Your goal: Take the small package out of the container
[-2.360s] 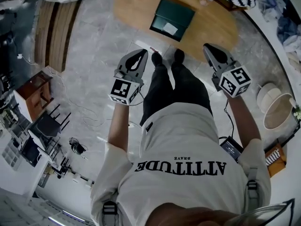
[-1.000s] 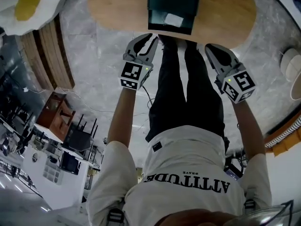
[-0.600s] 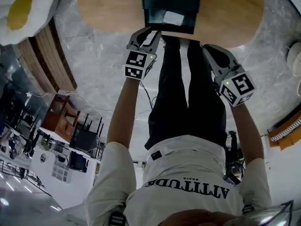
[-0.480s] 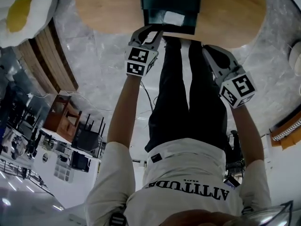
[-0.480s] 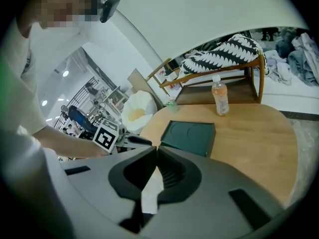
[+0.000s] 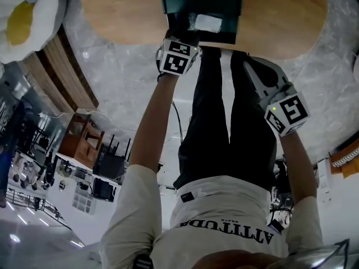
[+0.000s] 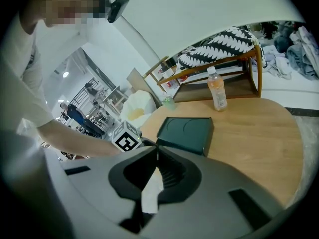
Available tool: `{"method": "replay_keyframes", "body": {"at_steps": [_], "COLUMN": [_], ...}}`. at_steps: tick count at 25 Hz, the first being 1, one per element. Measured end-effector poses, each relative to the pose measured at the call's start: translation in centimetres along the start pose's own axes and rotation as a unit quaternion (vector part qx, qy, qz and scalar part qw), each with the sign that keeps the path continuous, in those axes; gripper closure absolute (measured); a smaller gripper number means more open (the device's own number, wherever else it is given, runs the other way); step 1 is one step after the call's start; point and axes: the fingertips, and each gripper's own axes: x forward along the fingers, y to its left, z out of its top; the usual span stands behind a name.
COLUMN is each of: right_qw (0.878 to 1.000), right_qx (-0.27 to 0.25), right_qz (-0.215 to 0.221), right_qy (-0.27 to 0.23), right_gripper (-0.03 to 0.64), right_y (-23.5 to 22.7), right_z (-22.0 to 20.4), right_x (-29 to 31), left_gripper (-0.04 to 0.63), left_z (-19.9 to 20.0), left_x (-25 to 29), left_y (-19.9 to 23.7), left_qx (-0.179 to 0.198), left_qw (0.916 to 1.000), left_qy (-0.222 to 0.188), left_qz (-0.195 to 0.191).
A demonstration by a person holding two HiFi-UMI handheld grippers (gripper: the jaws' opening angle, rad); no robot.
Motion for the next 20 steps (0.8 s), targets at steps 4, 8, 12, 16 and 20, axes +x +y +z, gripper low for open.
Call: {"method": "replay_keyframes", "body": {"at_steps": [4, 8, 12, 16, 20], "right_qw": [1.0, 1.0, 1.0, 1.0, 1.0], "right_qx": [-0.007, -0.013, -0.009, -0.004, -0.003], "right_qz": [0.004, 0.01, 0.014, 0.012, 0.01], "right_qy": [-0.005, -0.009, -0.011, -0.013, -0.015], "right_gripper": [0.594, 0.594, 0.594, 0.594, 0.594], "right_y": [0.0, -0.2, -0.5, -1.2, -1.6], "right_z": [0.0, 0.1, -0.1, 0.0, 0.0], "right_x": [-0.1, -0.2, -0.4, -0.3, -0.3], "left_gripper": [0.43, 0.414, 0.4, 0.419, 0.545], "left_z": [-1.2, -2.3, -2.9, -3.1, -3.4], "left_x": [2.1, 4.0, 5.0, 5.7, 5.6], "left_y": [0.8, 1.7, 1.7, 1.7, 2.7], "left_qx": [-0.005, -0.014, -0.028, -0.044, -0.064], "left_qw": [0.9986, 0.9948, 0.992, 0.9892, 0.9889], "left_qy": [0.05, 0.098, 0.12, 0.135, 0.124], "left_qz": [0.013, 0.025, 0.027, 0.036, 0.051]}}
